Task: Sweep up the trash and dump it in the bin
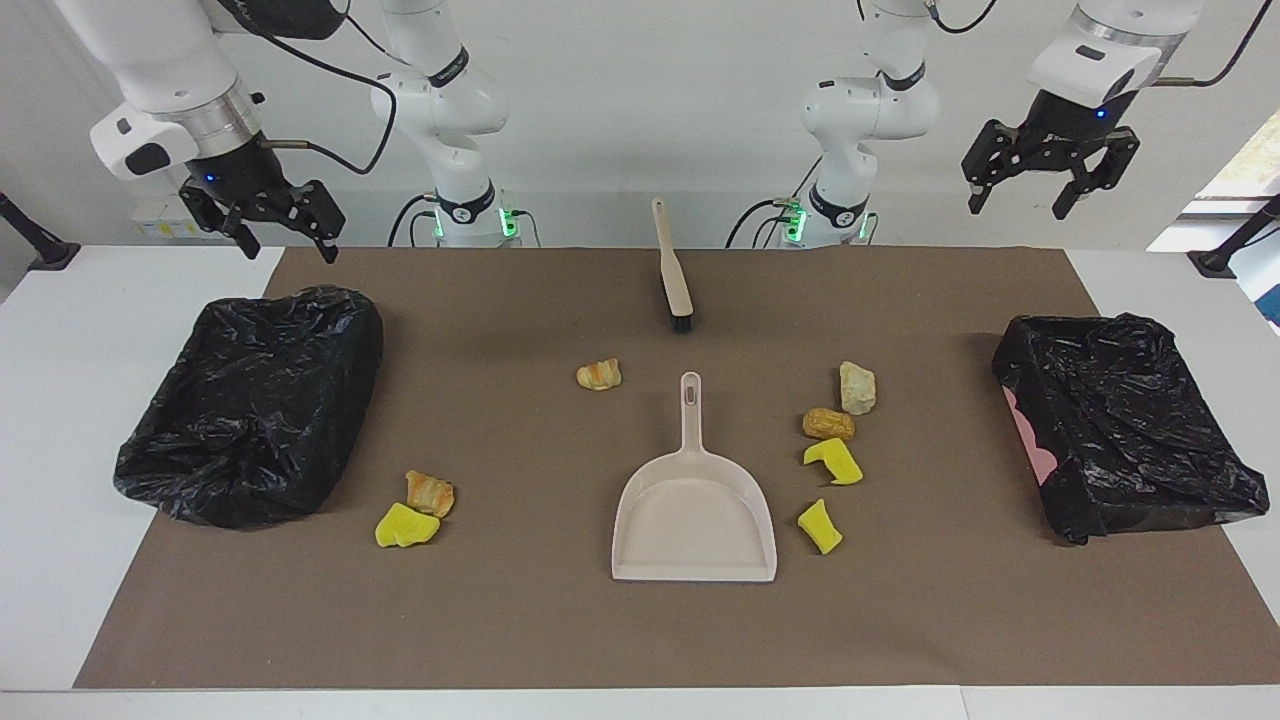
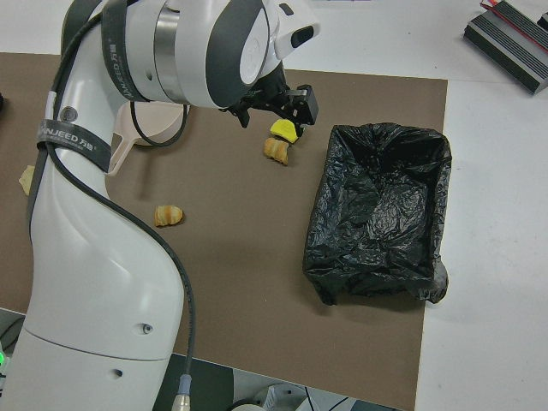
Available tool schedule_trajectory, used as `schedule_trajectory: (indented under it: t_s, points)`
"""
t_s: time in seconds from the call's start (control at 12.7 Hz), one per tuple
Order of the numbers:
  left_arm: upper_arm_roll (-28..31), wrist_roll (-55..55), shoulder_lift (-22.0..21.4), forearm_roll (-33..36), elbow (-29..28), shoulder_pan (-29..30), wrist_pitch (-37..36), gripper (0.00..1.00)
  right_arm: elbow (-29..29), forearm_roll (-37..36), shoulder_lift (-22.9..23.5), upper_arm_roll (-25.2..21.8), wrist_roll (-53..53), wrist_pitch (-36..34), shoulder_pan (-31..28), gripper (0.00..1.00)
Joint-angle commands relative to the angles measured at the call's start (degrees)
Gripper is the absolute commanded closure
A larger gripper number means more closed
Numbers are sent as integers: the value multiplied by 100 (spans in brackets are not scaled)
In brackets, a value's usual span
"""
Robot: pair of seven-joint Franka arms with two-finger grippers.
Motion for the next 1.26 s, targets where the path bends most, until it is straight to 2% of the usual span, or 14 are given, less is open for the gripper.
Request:
schedule_trajectory:
  t_s: [0.0,0.71,0.87,1.19]
  points:
    - [-13,23,-194,-13,-203,103,-46,0,11,1,-30,69,217,-95,-32,0]
    - [-39,5,-230,5,-273,129,-3,0,-7,45,-75,131,218,-112,12,0]
    - [-39,5,-221,-4,-273,120,-2,0,-190,80,-206,131,262,-164,12,0]
    - [-39,5,-230,-4,-282,164,-55,0,-182,160,-101,140,253,-112,125,0]
